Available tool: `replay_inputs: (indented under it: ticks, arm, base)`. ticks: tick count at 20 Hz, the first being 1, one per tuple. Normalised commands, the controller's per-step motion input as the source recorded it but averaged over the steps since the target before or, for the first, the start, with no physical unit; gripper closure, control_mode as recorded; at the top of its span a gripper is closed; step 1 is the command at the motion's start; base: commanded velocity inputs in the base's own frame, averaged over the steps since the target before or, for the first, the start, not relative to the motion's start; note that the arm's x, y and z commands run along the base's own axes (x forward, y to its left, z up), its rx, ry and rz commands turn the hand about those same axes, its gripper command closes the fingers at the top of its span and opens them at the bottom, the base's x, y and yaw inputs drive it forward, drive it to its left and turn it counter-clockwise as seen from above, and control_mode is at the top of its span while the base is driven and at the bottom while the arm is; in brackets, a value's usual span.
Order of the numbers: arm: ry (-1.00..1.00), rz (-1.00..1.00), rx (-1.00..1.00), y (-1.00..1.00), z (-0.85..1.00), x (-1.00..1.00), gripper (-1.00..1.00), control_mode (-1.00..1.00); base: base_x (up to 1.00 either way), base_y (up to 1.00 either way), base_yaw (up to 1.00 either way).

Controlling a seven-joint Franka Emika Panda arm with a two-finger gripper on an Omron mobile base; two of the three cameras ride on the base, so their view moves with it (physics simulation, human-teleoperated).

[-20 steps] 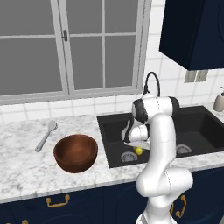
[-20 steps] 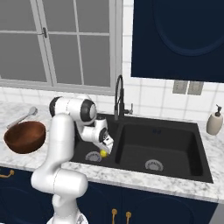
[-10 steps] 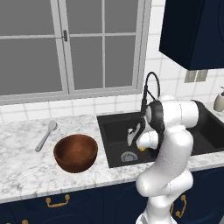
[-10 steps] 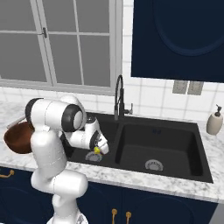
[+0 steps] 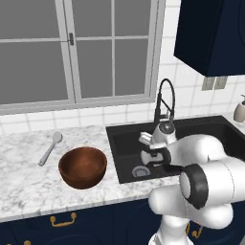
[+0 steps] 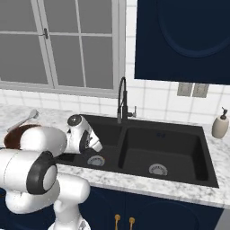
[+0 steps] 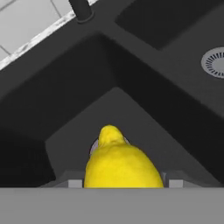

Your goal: Pick the lemon from the sink and place it in the bowl. Then pick the bowl and place it in the microwave. Then close the microwave door and press the start button.

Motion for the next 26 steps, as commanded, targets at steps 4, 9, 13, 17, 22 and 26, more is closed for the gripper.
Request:
replay_inputs:
  ticks: [4,9,13,17,22,26]
  arm:
    - [-0.08,-0.02,0.0,0.2,1.0,-0.38,1.0,-1.0]
    - [0.0,0.0,0.0,0.57,0.8,-0.49,1.0,-1.0]
    - [0.0,0.04,0.0,0.78,0.61,-0.67,1.0,-1.0]
    - [0.01,0.07,0.0,0.84,0.39,-0.68,1.0,-1.0]
    - [0.0,0.11,0.0,0.81,0.41,-0.5,1.0,-1.0]
    - [0.05,0.12,0.0,0.71,0.68,-0.08,1.0,-1.0]
  base:
    - [0.0,0.0,0.0]
    - [0.0,0.0,0.0]
    - [0.0,0.0,0.0]
    - [0.0,0.0,0.0]
    - [0.0,0.0,0.0]
    - [0.0,0.0,0.0]
